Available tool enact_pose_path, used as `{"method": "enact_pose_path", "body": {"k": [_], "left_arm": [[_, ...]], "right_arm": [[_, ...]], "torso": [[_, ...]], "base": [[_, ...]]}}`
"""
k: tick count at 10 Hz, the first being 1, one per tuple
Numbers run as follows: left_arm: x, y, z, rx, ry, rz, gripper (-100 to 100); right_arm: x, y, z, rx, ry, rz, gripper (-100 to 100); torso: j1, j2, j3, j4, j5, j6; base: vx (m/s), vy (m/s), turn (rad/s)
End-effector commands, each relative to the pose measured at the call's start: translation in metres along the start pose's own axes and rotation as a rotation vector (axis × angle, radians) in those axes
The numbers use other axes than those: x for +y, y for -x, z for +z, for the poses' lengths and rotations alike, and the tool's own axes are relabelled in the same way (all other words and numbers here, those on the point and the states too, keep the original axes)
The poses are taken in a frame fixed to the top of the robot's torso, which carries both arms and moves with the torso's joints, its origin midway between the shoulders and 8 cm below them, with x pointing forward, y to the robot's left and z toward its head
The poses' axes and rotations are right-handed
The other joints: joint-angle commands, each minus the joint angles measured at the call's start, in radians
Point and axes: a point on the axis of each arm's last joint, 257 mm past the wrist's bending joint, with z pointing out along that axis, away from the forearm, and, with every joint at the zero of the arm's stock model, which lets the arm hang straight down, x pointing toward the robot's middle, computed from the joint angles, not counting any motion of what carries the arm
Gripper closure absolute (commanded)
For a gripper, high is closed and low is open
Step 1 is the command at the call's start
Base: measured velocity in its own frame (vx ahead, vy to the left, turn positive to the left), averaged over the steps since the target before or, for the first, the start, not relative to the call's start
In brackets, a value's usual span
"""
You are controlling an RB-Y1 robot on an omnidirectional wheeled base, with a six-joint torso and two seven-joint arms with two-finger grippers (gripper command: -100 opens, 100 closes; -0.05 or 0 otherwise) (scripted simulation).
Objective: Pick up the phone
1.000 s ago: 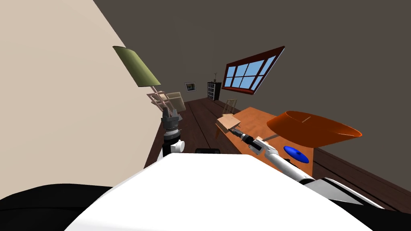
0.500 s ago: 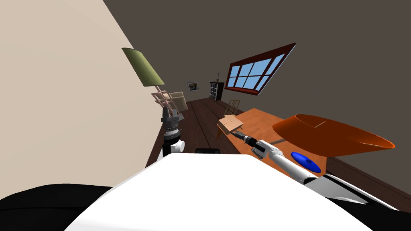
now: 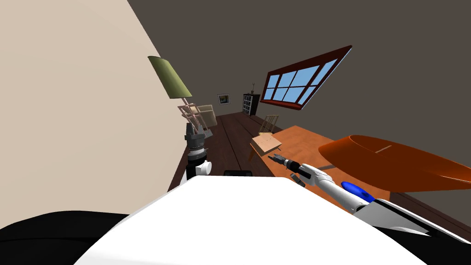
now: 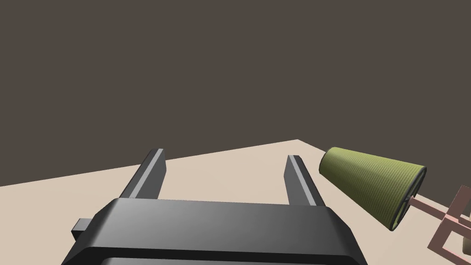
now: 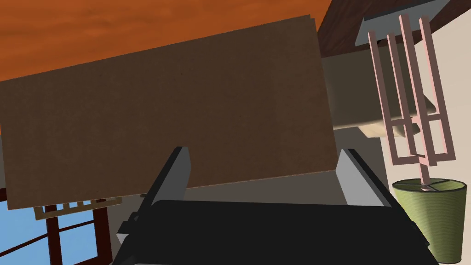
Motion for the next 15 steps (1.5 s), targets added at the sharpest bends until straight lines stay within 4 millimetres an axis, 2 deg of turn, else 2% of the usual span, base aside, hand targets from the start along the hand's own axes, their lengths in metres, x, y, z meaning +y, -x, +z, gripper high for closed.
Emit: {"method": "enact_pose_path", "body": {"k": [1,2,3,4,5,6,8,10,12,14,15], "left_arm": [[0.000,0.000,0.000,0.000,0.000,0.000,0],[0.000,0.000,0.000,0.000,0.000,0.000,0],[0.000,0.000,0.000,0.000,0.000,0.000,0],[0.000,0.000,0.000,0.000,0.000,0.000,0],[0.000,0.000,0.000,0.000,0.000,0.000,0],[0.000,0.000,0.000,0.000,0.000,0.000,0],[0.000,0.000,0.000,0.000,0.000,0.000,0],[0.000,0.000,0.000,0.000,0.000,0.000,0],[0.000,0.000,0.000,0.000,0.000,0.000,0],[0.000,0.000,0.000,0.000,0.000,0.000,0],[0.000,0.000,0.000,0.000,0.000,0.000,0]], "right_arm": [[-0.011,-0.014,-0.008,0.041,-0.020,-0.010,-100],[-0.020,-0.034,-0.019,0.101,-0.029,-0.039,-100],[-0.026,-0.039,-0.023,0.111,-0.044,-0.035,-100],[-0.039,-0.063,-0.039,0.181,-0.063,-0.057,-100],[-0.039,-0.063,-0.039,0.181,-0.063,-0.057,-100],[-0.049,-0.086,-0.056,0.247,-0.078,-0.076,-100],[-0.050,-0.086,-0.057,0.249,-0.080,-0.076,-100],[-0.067,-0.130,-0.093,0.378,-0.103,-0.106,-100],[-0.067,-0.130,-0.093,0.378,-0.103,-0.106,-100],[-0.077,-0.168,-0.129,0.494,-0.114,-0.127,-100],[-0.068,-0.162,-0.118,0.475,-0.087,-0.133,-100]], "torso": [[0.000,0.000,0.000,0.000,0.000,0.000],[0.000,0.000,0.000,0.000,0.000,0.001],[-0.001,0.000,0.000,0.000,0.000,0.000],[-0.001,0.000,0.000,0.000,0.000,0.001],[-0.001,0.000,0.000,0.000,0.000,0.000],[-0.001,0.000,0.000,0.000,0.000,0.001],[-0.001,0.001,0.000,0.000,0.000,0.001],[0.000,0.001,0.000,0.000,0.000,0.000],[-0.001,0.001,0.001,0.000,0.000,0.001],[0.000,0.001,0.001,0.000,0.000,0.000],[-0.001,0.002,0.001,0.000,0.000,0.001]], "base": [[0.009,-0.021,0.077],[0.011,-0.029,0.120],[0.008,-0.026,0.091],[0.009,-0.029,0.118],[0.003,-0.027,0.050],[-0.001,-0.027,0.111],[-0.003,-0.020,0.027],[-0.013,-0.028,0.124],[-0.007,-0.027,0.022],[-0.015,-0.023,0.110],[-0.019,-0.036,0.024]]}}
